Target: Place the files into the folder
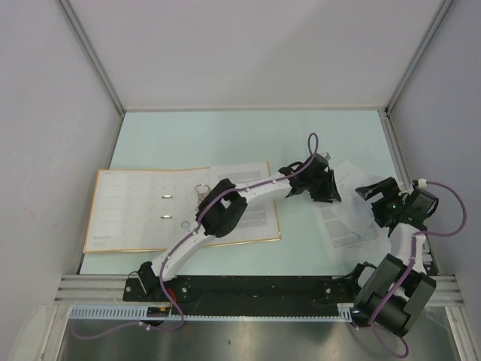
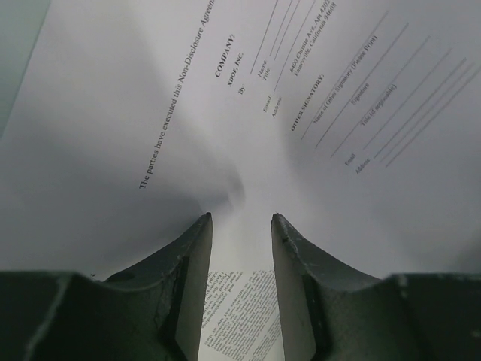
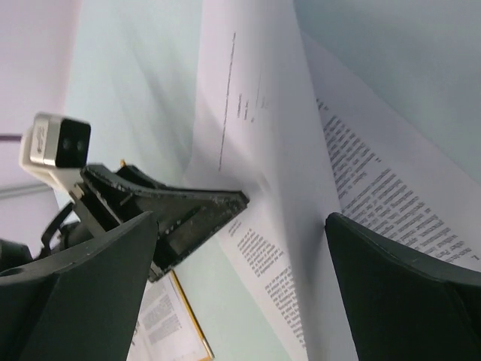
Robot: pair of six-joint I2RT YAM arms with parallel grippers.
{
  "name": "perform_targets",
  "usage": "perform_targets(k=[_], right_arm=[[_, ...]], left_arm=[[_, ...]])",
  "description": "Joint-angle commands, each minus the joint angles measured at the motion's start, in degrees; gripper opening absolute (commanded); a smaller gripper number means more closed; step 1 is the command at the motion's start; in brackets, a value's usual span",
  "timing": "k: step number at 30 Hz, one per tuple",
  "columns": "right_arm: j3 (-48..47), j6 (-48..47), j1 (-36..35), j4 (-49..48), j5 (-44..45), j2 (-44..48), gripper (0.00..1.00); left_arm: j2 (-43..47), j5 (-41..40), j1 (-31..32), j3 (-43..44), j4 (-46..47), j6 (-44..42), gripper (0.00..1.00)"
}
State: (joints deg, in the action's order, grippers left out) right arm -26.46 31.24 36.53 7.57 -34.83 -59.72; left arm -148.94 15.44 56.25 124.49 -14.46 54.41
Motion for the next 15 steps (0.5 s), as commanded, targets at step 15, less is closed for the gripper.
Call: perform_targets(k=[15], right_arm=[[-0.09, -4.97, -4.37, 7.46, 16.28, 2.68, 0.79]], left_arm=[[1.29, 2.92, -2.37, -0.21, 0.83, 0.70, 0.44]])
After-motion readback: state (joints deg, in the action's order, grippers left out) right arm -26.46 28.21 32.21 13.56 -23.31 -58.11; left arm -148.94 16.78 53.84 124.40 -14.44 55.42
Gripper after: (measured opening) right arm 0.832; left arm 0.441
